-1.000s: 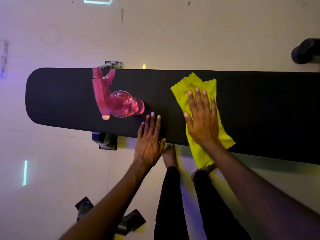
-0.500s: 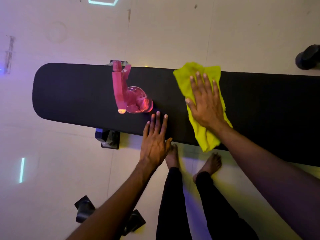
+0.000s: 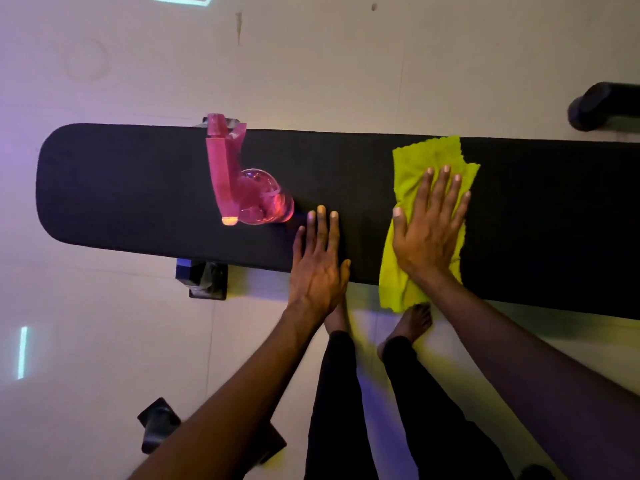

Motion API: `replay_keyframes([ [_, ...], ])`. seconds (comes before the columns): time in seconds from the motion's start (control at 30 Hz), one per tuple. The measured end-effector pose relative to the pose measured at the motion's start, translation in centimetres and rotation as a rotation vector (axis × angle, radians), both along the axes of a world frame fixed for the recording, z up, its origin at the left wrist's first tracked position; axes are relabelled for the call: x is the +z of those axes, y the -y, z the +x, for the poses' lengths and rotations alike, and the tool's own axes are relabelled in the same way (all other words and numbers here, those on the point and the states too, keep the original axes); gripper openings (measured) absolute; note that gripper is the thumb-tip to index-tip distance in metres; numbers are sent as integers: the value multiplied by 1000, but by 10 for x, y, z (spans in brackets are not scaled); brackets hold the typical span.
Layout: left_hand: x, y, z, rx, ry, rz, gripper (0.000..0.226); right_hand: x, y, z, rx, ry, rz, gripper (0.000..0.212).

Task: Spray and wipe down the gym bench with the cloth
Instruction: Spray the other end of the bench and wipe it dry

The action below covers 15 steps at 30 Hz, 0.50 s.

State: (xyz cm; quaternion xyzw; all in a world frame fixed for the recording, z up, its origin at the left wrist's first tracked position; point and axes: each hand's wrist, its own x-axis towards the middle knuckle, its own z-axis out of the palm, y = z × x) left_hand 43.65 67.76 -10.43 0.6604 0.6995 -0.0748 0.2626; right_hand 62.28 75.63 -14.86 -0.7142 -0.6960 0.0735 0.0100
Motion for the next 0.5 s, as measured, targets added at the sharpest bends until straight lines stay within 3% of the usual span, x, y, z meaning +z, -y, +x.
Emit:
replay_keyframes([
  [0.1,-2,0,8,38,-35,1,86,-4,-2,-8,45,7,5,77],
  [0.27,4,-6,20,38,-60,6,82,-5,39,34,357,-36,-7,77],
  [0.5,21,-22,59,-68,-4,30,82,2,76,102,47,3,-35,74],
])
